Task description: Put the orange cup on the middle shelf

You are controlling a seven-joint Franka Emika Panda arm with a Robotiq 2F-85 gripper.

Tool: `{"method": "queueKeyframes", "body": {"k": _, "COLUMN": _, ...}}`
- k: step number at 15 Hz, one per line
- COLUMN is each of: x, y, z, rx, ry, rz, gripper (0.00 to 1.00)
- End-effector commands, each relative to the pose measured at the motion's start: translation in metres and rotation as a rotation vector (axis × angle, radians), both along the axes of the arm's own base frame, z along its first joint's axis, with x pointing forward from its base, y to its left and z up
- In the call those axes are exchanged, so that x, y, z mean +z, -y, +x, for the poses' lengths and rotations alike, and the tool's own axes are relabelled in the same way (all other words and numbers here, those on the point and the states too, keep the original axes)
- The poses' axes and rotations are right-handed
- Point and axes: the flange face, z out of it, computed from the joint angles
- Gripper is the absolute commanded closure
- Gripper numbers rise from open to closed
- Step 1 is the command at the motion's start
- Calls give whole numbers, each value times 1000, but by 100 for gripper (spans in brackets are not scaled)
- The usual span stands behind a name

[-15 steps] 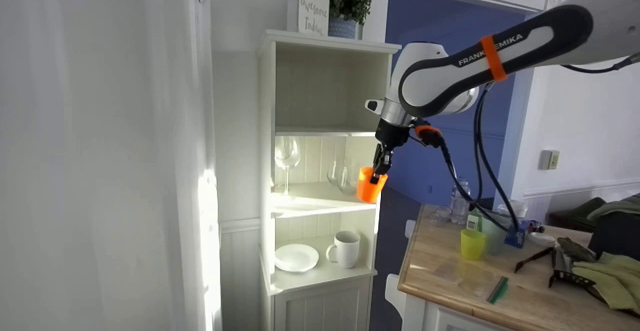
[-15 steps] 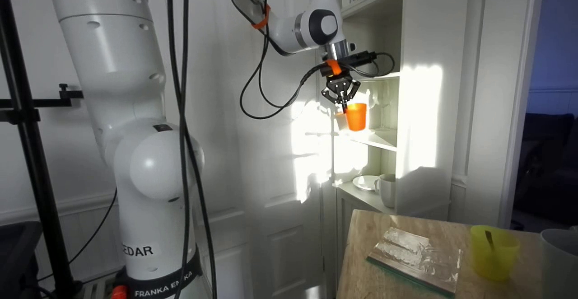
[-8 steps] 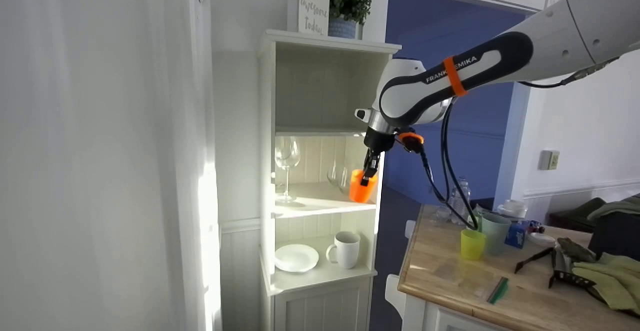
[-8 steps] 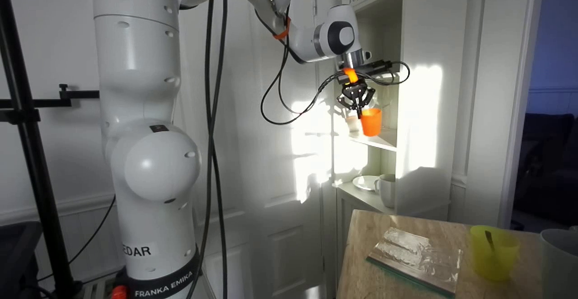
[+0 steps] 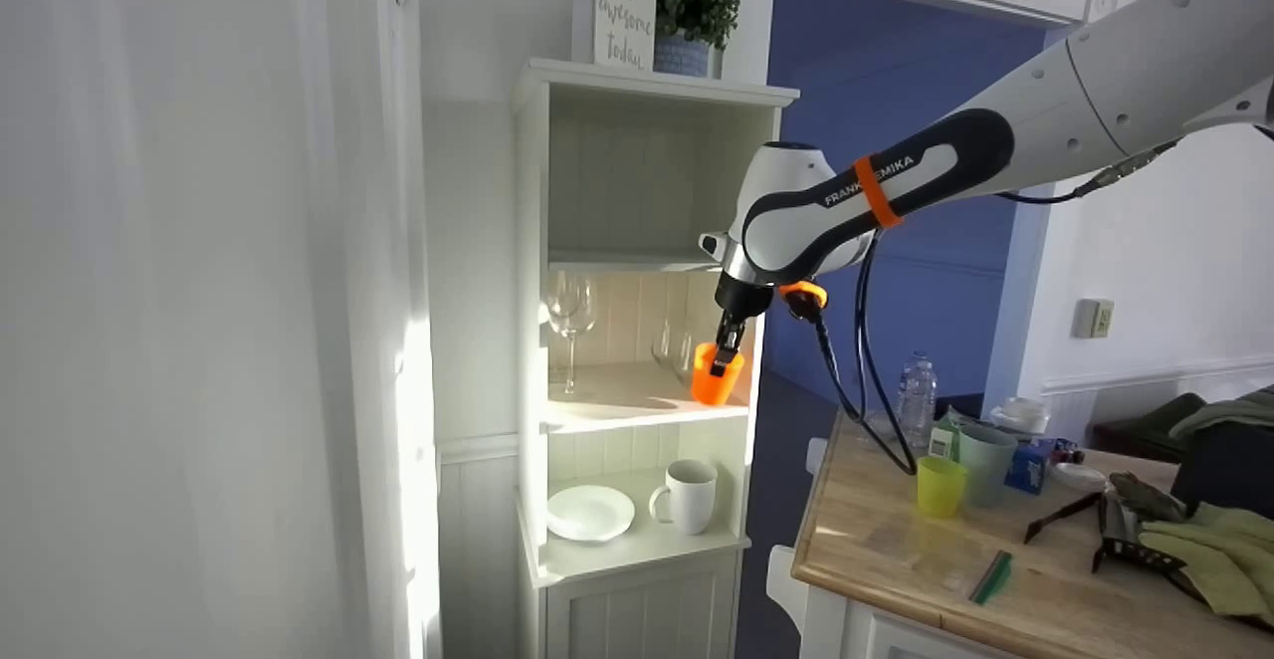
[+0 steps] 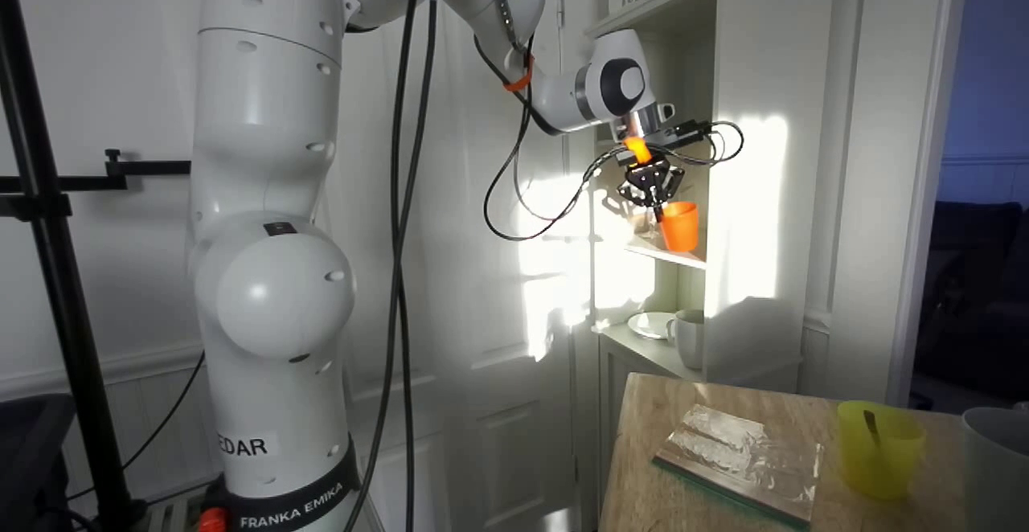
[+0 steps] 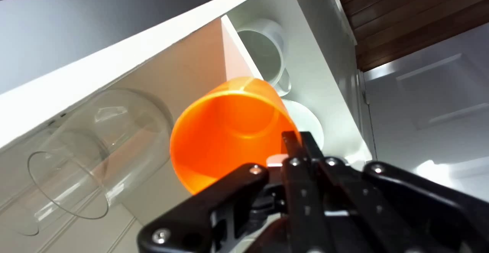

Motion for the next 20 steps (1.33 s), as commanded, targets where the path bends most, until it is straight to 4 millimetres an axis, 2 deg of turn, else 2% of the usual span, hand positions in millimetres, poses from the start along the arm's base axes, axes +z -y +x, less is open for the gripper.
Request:
{"method": "queueKeyframes", "body": {"k": 1, "x": -5, "y": -2, "z": 10, "rx": -30, "ry": 33, "rz": -21, "gripper": 99}}
{"method": "queueKeyframes", "body": {"k": 11, "x": -17, "y": -2, "z": 17, "rx": -83, "ry": 88, "rz": -53, "gripper": 99}}
{"method": "queueKeyframes", "body": {"k": 12, "x": -17, "y": -1, "z": 18, "rx": -90, "ry": 92, "rz": -55, "gripper": 92}}
{"method": "queueKeyframes", "body": {"k": 13, "x": -17, "y": -1, "z": 18, "rx": -96, "ry": 97, "rz": -58, "gripper": 76}}
{"method": "queueKeyframes", "body": {"k": 14, "x": -17, "y": 0, "z": 18, "rx": -99, "ry": 99, "rz": -61, "gripper": 69}}
{"method": "queueKeyframes", "body": {"k": 15, "x": -18, "y": 1, "z": 19, "rx": -103, "ry": 103, "rz": -63, "gripper": 66}}
{"method": "queueKeyframes", "body": {"k": 19, "x": -20, "y": 6, "z": 21, "rx": -119, "ry": 126, "rz": -71, "gripper": 40}}
{"method": "queueKeyframes", "body": {"k": 20, "x": -20, "y": 7, "z": 22, "rx": -120, "ry": 134, "rz": -70, "gripper": 38}}
